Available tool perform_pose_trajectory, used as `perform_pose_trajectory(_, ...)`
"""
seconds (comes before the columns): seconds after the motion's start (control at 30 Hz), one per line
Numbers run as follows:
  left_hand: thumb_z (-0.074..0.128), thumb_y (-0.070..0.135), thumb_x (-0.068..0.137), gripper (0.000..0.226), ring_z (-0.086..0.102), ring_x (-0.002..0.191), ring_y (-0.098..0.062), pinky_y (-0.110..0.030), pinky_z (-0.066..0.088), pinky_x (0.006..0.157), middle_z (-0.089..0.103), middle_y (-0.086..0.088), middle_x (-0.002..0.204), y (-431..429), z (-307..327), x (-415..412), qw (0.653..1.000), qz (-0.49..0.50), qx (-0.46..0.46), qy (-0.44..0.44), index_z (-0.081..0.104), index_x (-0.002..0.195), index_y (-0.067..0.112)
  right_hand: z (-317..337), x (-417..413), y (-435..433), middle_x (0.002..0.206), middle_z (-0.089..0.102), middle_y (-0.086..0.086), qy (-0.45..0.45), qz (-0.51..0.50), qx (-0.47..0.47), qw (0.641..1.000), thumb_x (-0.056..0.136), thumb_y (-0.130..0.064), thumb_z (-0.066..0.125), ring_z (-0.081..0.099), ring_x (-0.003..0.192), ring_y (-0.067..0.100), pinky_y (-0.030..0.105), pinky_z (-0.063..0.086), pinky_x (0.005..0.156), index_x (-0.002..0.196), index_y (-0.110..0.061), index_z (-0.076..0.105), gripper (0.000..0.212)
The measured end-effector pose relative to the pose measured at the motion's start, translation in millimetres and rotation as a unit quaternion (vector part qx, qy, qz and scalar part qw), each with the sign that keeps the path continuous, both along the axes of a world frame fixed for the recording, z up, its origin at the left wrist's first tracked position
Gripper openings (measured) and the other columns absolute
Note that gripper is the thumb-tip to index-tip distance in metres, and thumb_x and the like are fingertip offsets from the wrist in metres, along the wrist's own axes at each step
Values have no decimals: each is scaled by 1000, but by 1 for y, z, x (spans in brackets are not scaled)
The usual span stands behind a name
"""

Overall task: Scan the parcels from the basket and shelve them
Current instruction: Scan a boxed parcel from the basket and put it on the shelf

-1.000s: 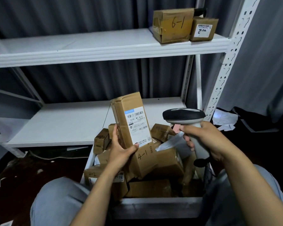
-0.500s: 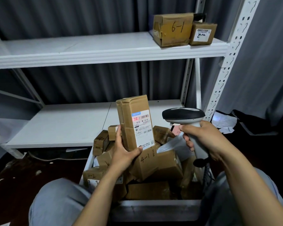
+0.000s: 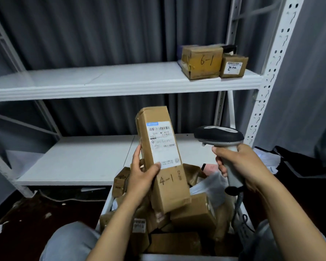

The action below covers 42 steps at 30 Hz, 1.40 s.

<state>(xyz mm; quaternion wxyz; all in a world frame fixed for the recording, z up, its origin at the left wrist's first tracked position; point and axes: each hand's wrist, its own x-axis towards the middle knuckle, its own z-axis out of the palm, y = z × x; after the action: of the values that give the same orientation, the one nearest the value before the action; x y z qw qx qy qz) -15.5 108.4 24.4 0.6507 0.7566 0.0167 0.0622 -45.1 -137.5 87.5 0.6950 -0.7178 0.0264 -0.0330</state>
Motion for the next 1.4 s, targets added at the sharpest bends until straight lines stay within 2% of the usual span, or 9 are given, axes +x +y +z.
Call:
perform_pose_trajectory(0.13, 65, 41, 79, 61, 67, 100, -11, -39, 54, 88, 67, 6, 116, -3, 55, 22, 995, 18, -90, -34, 44, 136, 39, 33, 17, 2, 58, 54, 13, -57, -15, -26, 998, 89, -18, 68, 47, 47, 21, 29, 42, 48, 71, -5, 60, 24)
perform_pose_trajectory(0.27, 53, 31, 95, 35, 69, 99, -19, -33, 53, 75, 71, -3, 113, -11, 117, 53, 989, -54, -138, -22, 55, 128, 19, 69, 34, 5, 55, 50, 12, -100, -22, -63, 993, 89, -17, 67, 46, 44, 20, 28, 42, 46, 71, -7, 57, 23)
perform_pose_trajectory(0.43, 52, 34, 94, 31, 70, 89, -21, -35, 56, 80, 74, -4, 99, -30, 178, 98, 980, -68, -186, 14, 65, 115, 16, 106, 58, 3, 59, 55, 7, -138, -36, -104, 984, 89, -17, 66, 51, 50, 19, 26, 46, 45, 84, -11, 63, 8)
perform_pose_trajectory(0.8, 60, 37, 85, 33, 67, 71, -17, -24, 49, 55, 72, -1, 87, -60, 229, 219, 989, 22, -139, 33, 67, 107, 12, 131, 141, -21, 55, 54, 9, -126, -93, -115, 981, 86, -17, 68, 49, 44, 21, 28, 43, 44, 84, -5, 60, 14)
perform_pose_trajectory(0.97, 59, 24, 78, 32, 69, 88, -30, -38, 59, 78, 72, -9, 103, -67, 227, 275, 993, 86, -85, 12, 70, 104, 9, 135, 170, -30, 53, 55, 6, -115, -97, -110, 982, 86, -17, 67, 49, 42, 19, 27, 42, 44, 93, 2, 63, 21)
perform_pose_trajectory(1.07, 59, 24, 84, 23, 67, 89, -26, -30, 54, 73, 71, -5, 103, -77, 229, 279, 994, 83, -57, -33, 71, 99, 11, 137, 181, -33, 54, 57, 4, -114, -100, -122, 981, 86, -19, 67, 50, 41, 18, 27, 42, 44, 97, 2, 66, 24)
perform_pose_trajectory(1.23, 60, 48, 89, 41, 57, 111, -13, -28, 44, 97, 63, 4, 124, -70, 223, 238, 967, -3, 123, -225, 63, 122, 23, 140, 184, -35, 56, 58, 7, -125, -113, -138, 976, 85, -19, 68, 52, 44, 23, 30, 44, 47, 91, 4, 66, 23)
perform_pose_trajectory(1.3, 69, 50, 81, 59, 47, 127, -15, -26, 36, 105, 50, 2, 140, -62, 214, 223, 907, -67, 308, -280, 54, 134, 27, 143, 183, -34, 59, 59, 9, -127, -116, -136, 976, 86, -19, 68, 52, 46, 23, 30, 44, 48, 89, 1, 63, 21)
perform_pose_trajectory(1.4, 76, 47, 76, 84, 30, 138, -24, -34, 33, 108, 27, -2, 154, -55, 204, 218, 772, -78, 550, -307, 33, 147, 34, 149, 184, -31, 61, 59, 9, -130, -121, -131, 975, 85, -21, 67, 52, 46, 22, 29, 43, 47, 90, -3, 61, 19)
